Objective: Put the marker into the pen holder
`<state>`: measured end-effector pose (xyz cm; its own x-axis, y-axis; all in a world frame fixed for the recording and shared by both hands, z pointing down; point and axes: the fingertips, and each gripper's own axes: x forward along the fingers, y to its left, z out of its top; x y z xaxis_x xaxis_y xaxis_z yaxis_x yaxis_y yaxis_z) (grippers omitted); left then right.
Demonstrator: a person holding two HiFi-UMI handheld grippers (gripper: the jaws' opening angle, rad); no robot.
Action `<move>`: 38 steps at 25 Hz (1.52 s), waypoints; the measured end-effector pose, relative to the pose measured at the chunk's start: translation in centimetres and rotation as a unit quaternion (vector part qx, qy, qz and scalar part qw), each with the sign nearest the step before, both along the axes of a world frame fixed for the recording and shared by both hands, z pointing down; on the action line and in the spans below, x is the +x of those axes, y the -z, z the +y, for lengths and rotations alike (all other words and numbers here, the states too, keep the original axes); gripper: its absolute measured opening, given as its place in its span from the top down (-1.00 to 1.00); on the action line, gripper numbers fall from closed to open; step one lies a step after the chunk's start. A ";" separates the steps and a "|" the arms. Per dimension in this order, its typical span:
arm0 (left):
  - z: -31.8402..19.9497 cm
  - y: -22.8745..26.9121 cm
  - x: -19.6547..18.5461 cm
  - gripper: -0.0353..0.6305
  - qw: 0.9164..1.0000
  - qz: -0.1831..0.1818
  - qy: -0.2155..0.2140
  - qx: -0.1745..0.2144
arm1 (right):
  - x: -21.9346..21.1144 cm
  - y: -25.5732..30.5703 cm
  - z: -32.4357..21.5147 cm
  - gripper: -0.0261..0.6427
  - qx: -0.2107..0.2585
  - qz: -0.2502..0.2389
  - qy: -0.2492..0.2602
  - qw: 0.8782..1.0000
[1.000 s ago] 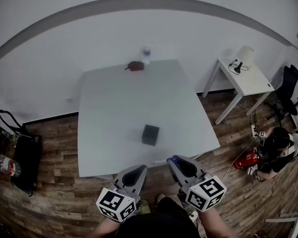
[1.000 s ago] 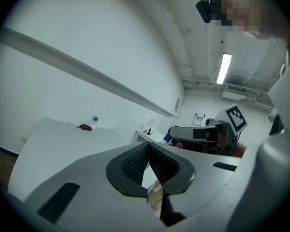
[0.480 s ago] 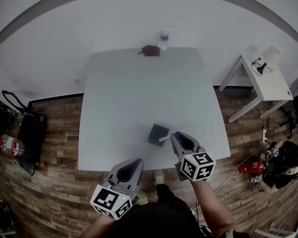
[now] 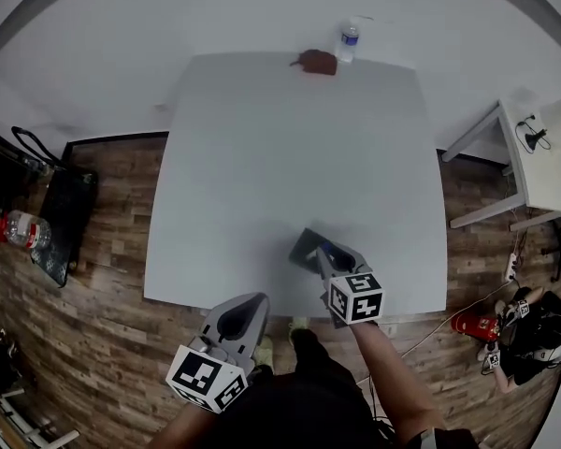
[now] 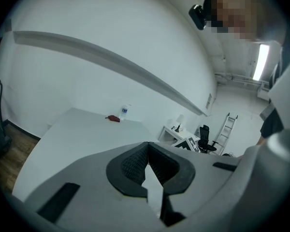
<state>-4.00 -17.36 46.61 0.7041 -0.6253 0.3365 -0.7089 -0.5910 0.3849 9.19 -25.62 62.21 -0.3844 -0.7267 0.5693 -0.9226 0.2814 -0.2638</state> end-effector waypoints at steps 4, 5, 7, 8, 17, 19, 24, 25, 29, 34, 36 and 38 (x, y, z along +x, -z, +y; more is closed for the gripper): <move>-0.6 -0.6 -0.2 0.88 1.000 -0.002 0.012 -0.011 | -0.2 -2.5 -0.4 0.71 -0.030 0.020 0.015 0.999; -0.7 -0.8 -0.3 0.87 1.000 -0.002 0.014 -0.013 | -0.2 -2.9 -0.4 0.71 -0.036 0.026 0.018 0.999; -0.9 -1.1 -0.4 0.87 1.000 -0.002 0.018 -0.017 | -0.3 -3.7 -0.2 0.71 -0.046 0.036 0.023 0.998; -1.0 -1.1 -0.5 0.87 1.000 -0.001 0.019 -0.018 | -0.3 -3.9 -0.1 0.71 -0.049 0.041 0.024 0.998; -1.7 -1.4 -0.1 0.87 1.000 0.004 0.012 -0.021 | -0.2 -4.2 -0.2 0.66 -0.058 0.049 0.030 0.997; -1.8 -1.3 0.1 0.88 1.000 0.006 0.009 -0.020 | 0.1 -4.0 -0.3 0.66 -0.055 0.050 0.025 0.997; -1.9 -1.2 0.4 0.88 1.000 0.010 -0.002 -0.015 | 0.7 -1.9 -0.3 0.66 -0.036 0.049 0.010 0.998; -1.8 -1.2 0.5 0.88 1.000 0.012 -0.005 -0.013 | 0.8 -1.2 -0.2 0.66 -0.028 0.046 0.008 0.999; -1.2 -0.8 0.9 0.88 1.000 0.019 -0.022 -0.001 | 0.4 2.3 0.5 0.74 0.006 0.024 0.005 1.000; -0.4 -0.1 1.2 0.87 0.999 0.026 -0.043 0.016 | -1.0 6.8 2.1 0.82 0.048 0.004 0.008 0.999; 0.0 0.3 1.3 0.87 0.998 0.030 -0.051 0.023 | -1.6 8.5 2.8 0.84 0.062 -0.002 0.009 0.998; 0.4 0.7 1.3 0.87 0.997 0.032 -0.060 0.030 | -2.2 10.2 3.4 0.85 0.077 -0.006 0.009 0.997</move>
<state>-2.67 -17.01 45.88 0.7938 -0.5532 0.2528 -0.6069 -0.6927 0.3897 6.99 -22.25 52.05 -0.4036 -0.7981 0.4473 -0.9144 0.3349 -0.2274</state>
